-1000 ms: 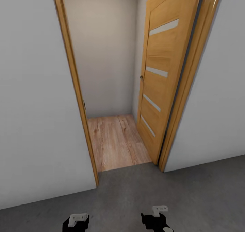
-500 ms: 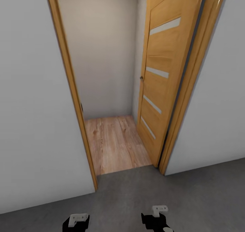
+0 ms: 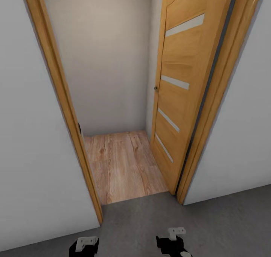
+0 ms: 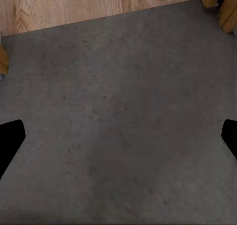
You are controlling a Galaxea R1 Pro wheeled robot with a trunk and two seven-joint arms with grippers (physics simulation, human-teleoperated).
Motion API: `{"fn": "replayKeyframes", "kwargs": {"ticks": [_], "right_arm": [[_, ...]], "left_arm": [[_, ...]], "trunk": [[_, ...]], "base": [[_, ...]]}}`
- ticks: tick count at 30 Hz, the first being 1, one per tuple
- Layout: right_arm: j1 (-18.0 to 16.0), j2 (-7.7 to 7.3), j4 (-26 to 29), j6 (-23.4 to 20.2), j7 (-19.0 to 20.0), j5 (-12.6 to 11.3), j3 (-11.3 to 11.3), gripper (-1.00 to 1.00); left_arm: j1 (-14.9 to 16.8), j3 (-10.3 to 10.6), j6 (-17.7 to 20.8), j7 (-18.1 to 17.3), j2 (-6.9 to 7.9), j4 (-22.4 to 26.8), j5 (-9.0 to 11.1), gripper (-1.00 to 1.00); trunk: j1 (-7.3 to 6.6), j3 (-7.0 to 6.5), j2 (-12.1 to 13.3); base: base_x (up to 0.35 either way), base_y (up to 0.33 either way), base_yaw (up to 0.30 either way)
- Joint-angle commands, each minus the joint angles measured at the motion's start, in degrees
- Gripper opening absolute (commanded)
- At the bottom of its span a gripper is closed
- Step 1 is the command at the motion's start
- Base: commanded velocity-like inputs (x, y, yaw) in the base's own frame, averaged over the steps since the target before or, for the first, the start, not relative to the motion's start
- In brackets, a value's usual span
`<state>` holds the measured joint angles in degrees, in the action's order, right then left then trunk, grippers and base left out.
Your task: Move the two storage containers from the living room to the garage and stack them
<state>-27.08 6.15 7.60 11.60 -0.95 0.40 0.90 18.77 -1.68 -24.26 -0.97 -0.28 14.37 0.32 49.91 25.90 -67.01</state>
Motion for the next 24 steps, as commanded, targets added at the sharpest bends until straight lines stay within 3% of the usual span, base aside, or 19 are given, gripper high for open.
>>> {"fn": "replayKeyframes", "kwargs": {"ticks": [1,11,18,24], "right_arm": [[-0.05,-0.01,-0.05,0.18,-0.1,0.04,0.08,1.0],[-0.01,-0.01,-0.1,0.18,-0.08,0.04,0.07,1.0],[-0.04,-0.01,-0.1,0.18,-0.1,0.04,0.08,1.0],[-0.02,0.0,-0.09,0.18,-0.1,0.04,0.07,1.0]], "left_arm": [[0.04,-0.17,-0.18,-0.1,-0.03,-0.05,0.03,1.0],[0.04,-0.17,-0.18,-0.12,-0.02,-0.05,0.03,1.0],[0.04,-0.17,-0.18,-0.14,-0.03,-0.05,0.03,1.0],[0.04,-0.17,-0.18,-0.14,-0.02,-0.05,0.03,1.0]], "trunk": [[0.03,0.06,-0.03],[0.03,0.06,-0.03],[0.03,0.06,-0.03],[0.03,0.06,-0.03]], "base": [[0.279,-0.042,0.0],[0.149,-0.012,0.0],[0.271,-0.001,0.0],[0.066,0.0,0.0]]}}
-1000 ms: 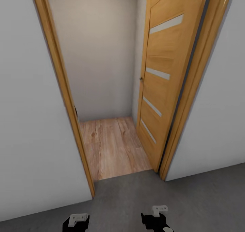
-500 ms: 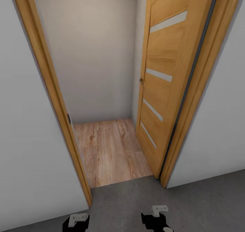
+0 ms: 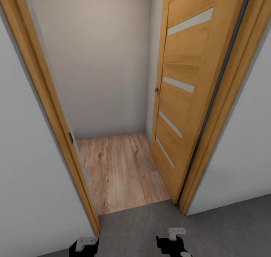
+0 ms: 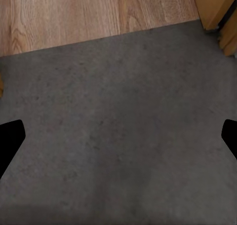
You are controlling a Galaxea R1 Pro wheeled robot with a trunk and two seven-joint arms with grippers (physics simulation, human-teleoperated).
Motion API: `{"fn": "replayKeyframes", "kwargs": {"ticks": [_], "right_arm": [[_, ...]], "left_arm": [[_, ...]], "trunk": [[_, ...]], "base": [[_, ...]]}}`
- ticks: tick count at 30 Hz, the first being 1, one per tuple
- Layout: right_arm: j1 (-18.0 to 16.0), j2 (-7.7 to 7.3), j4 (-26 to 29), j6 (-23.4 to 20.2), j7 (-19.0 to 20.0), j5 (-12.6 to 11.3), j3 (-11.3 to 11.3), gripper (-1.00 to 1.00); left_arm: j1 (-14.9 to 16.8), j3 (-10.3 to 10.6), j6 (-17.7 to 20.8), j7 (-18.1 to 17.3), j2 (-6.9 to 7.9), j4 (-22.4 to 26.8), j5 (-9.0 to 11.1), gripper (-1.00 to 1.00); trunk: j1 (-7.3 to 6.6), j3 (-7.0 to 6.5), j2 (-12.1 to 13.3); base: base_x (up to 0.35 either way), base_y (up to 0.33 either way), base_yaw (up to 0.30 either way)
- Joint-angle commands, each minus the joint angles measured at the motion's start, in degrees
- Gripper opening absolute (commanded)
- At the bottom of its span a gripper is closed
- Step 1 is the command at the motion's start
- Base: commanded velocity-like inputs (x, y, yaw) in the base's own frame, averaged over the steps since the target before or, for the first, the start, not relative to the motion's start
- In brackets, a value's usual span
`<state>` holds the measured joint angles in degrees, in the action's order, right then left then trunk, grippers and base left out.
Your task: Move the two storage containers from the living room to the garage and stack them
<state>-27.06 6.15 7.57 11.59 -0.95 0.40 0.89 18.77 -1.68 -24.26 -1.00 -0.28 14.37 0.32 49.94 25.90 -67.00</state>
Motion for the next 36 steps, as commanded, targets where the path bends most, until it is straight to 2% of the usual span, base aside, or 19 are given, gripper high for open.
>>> {"fn": "replayKeyframes", "kwargs": {"ticks": [1,14,28,36], "right_arm": [[-0.05,0.0,-0.05,0.18,-0.1,0.04,0.08,1.0],[-0.05,0.01,-0.04,0.09,-0.1,0.04,0.16,1.0],[-0.04,0.01,-0.07,0.11,-0.1,0.04,0.17,1.0],[-0.04,0.01,-0.06,0.12,-0.1,0.04,0.17,1.0]], "left_arm": [[0.04,-0.17,-0.18,-0.1,-0.02,-0.05,0.03,1.0],[0.04,-0.17,-0.18,-0.08,-0.01,-0.05,0.03,1.0],[0.04,-0.17,-0.18,-0.1,-0.02,-0.05,0.03,1.0],[0.04,-0.17,-0.18,-0.09,-0.02,-0.05,0.03,1.0]], "trunk": [[0.0,0.06,-0.03],[0.0,0.06,-0.03],[0.0,0.06,-0.03],[0.0,0.06,-0.03]], "base": [[0.019,0.0,0.0],[0.026,0.0,0.0],[0.32,0.0,0.0],[0.093,0.0,0.0]]}}
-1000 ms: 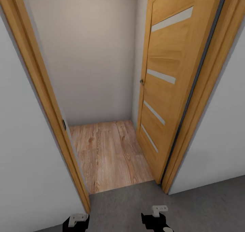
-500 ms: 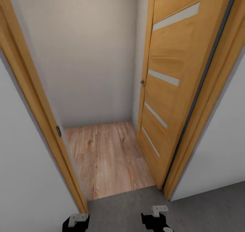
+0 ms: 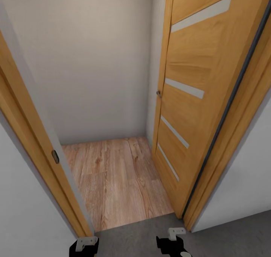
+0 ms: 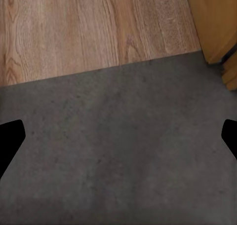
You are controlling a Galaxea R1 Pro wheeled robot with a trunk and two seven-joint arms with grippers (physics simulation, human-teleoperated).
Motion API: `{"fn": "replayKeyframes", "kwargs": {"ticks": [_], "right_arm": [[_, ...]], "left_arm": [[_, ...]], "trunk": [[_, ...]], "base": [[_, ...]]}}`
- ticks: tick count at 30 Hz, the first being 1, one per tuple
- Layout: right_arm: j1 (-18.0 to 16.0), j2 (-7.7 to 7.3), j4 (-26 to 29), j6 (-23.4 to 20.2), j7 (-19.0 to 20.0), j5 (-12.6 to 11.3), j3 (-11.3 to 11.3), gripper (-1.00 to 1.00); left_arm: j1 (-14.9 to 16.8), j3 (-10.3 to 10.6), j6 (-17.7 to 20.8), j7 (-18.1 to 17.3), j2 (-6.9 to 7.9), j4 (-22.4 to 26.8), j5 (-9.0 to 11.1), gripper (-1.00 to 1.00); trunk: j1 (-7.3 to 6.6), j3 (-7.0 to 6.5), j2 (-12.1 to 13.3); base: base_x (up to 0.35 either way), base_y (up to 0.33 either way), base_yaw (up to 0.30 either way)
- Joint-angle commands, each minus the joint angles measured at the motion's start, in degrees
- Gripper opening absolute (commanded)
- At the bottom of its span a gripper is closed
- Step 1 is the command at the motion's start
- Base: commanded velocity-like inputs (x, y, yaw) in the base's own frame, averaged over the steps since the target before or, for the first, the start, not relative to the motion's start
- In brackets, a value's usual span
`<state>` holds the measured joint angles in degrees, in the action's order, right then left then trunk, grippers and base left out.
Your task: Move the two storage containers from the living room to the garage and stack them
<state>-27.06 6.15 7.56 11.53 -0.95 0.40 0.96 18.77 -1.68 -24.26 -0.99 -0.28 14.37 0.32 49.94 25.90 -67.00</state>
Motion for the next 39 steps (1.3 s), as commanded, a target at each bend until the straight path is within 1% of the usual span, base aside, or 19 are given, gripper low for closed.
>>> {"fn": "replayKeyframes", "kwargs": {"ticks": [1,10,19,26,39], "right_arm": [[-0.03,0.0,-0.07,0.2,-0.1,0.04,0.09,1.0],[-0.04,0.0,-0.02,0.23,-0.1,0.04,0.09,1.0],[-0.05,0.0,-0.04,0.23,-0.1,0.04,0.09,1.0],[-0.06,0.0,-0.06,0.24,-0.1,0.04,0.09,1.0],[-0.04,0.0,-0.05,0.25,-0.1,0.04,0.09,1.0]], "left_arm": [[0.04,-0.17,-0.18,-0.1,-0.01,-0.05,0.03,1.0],[0.04,-0.17,-0.18,-0.11,-0.04,-0.05,0.03,1.0],[0.04,-0.17,-0.18,-0.14,-0.04,-0.05,0.03,1.0],[0.04,-0.15,-0.18,-0.11,-0.06,-0.05,0.03,1.0],[0.04,-0.12,-0.18,-0.1,-0.07,-0.05,0.03,1.0]], "trunk": [[0.0,0.06,-0.03],[0.0,0.06,-0.03],[0.0,0.06,-0.03],[0.0,0.06,-0.03],[0.0,0.06,-0.03]], "base": [[0.022,0.0,0.0],[0.008,0.0,0.006],[0.0,0.0,0.121],[0.01,-0.024,0.041],[0.149,-0.134,0.004]]}}
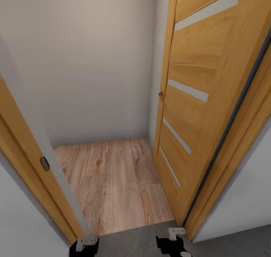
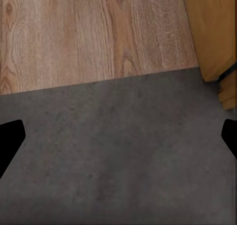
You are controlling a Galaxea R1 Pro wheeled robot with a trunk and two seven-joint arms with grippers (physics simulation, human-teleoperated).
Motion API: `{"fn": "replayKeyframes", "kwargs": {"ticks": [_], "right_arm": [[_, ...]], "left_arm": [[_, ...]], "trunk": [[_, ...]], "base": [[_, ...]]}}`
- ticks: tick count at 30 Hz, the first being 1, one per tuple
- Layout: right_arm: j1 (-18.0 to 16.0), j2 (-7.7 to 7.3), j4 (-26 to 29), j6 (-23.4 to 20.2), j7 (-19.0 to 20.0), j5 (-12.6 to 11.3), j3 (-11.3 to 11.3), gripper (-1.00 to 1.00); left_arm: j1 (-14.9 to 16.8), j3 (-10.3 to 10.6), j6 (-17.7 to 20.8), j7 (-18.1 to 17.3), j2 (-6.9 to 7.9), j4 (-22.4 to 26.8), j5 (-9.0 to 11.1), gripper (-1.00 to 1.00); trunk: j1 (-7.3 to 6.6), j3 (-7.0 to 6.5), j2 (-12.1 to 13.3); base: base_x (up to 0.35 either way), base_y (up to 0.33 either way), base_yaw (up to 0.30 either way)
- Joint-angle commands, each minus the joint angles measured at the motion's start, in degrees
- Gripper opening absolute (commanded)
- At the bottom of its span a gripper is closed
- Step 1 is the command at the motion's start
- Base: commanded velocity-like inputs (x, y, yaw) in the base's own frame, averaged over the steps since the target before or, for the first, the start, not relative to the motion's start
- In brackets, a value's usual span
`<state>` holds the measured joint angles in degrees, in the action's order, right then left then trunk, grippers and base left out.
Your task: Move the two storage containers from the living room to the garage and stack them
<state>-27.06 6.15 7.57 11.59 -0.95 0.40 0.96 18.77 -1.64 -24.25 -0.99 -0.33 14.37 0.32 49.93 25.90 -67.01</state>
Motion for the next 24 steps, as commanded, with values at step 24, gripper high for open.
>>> {"fn": "replayKeyframes", "kwargs": {"ticks": [24], "right_arm": [[-0.02,0.01,-0.05,0.18,-0.1,0.04,0.09,1.0]], "left_arm": [[0.04,-0.13,-0.18,-0.1,-0.02,-0.05,0.03,1.0]], "trunk": [[0.01,0.74,-0.03]], "base": [[0.076,-0.052,0.0]]}}
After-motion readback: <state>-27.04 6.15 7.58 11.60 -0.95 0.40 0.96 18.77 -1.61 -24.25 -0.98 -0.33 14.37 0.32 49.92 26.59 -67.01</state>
